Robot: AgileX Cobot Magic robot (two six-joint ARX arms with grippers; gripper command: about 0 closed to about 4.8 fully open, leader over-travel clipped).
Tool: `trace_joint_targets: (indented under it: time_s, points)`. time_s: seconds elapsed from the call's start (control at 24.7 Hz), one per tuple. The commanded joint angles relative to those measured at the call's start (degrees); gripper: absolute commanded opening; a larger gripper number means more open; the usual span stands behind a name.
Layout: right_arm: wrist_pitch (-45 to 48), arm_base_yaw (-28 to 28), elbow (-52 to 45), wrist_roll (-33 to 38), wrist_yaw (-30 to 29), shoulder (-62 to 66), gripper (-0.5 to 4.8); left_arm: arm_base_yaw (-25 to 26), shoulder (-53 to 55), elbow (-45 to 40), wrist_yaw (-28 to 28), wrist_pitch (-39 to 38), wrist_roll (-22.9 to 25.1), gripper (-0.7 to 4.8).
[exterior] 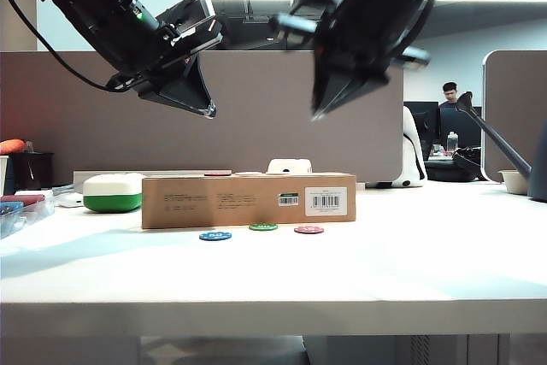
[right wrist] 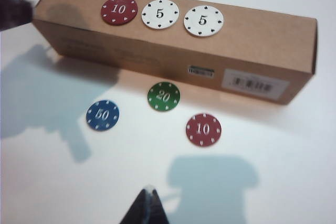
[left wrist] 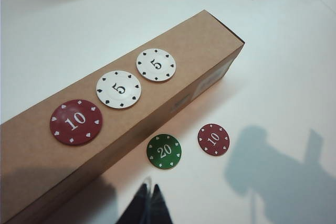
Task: Push the chip, whose value equals the sum of all the chip values on the rectangular box, forward next to the box.
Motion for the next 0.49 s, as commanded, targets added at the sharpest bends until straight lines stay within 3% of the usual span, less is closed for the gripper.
trace_joint_targets:
  time_s: [0.04, 0.16, 0.49]
  points:
    - [-5.3, 0.0, 0.1, 0.7, 0.0, -4.5, -0.05, -0.1, -0.2, 0.2, 0.3, 0.7, 0.2, -0.05]
    - [-14.9, 0.1, 0.1, -0.9, -1.5, -10.1, -0.05, -0.1, -0.2, 0.2, 0.3, 0.7, 0.2, -0.05]
    - [-30.4, 0.4, -1.7, -1.1, -3.2, -19.1, -0.05, -0.1, -0.2, 0.2, 0.3, 0.7, 0.2, -0.05]
